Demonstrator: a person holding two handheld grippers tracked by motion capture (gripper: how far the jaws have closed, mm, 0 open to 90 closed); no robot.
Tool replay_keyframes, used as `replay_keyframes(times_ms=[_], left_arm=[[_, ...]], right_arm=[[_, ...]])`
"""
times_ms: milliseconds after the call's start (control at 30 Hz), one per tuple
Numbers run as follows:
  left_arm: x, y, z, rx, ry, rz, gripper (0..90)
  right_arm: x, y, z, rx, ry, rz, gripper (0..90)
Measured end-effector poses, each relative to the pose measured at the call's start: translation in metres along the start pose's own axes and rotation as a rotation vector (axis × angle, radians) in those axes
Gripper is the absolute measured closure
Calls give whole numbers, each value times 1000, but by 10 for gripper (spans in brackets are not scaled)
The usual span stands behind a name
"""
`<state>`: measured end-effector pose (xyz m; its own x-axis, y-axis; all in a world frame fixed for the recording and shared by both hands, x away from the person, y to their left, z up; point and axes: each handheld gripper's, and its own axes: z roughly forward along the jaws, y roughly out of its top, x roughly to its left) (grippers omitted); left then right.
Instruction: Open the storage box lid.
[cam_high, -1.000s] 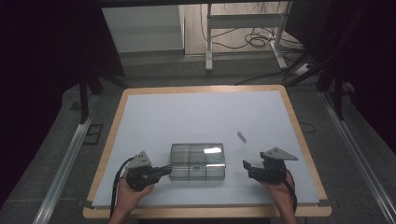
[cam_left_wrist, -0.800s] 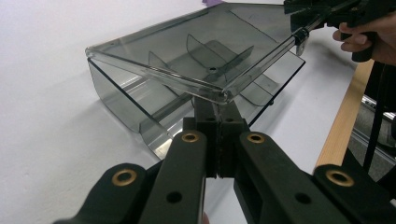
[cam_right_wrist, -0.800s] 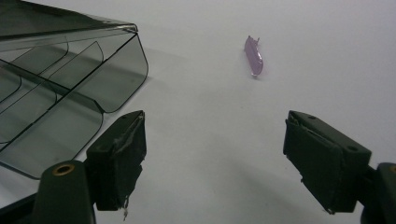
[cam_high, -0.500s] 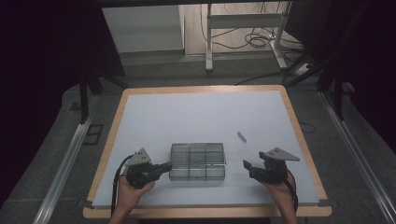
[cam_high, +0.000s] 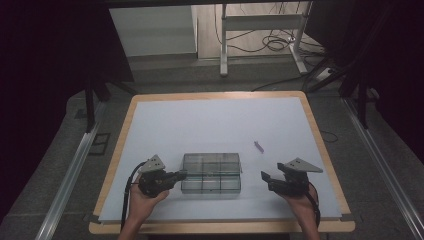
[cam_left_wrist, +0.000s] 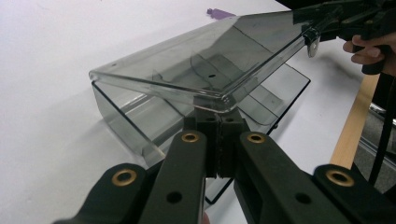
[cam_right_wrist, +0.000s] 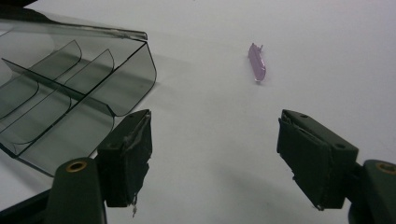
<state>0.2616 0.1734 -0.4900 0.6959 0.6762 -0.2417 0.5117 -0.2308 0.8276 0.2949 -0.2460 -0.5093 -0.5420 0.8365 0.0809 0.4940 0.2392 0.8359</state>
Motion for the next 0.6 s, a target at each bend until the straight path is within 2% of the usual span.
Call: replay_keyframes(times_ms=[600], left_arm=[[5,6,2,-30,-1,-2,900]], right_arm=[[4,1,2,0,22,-23,278]])
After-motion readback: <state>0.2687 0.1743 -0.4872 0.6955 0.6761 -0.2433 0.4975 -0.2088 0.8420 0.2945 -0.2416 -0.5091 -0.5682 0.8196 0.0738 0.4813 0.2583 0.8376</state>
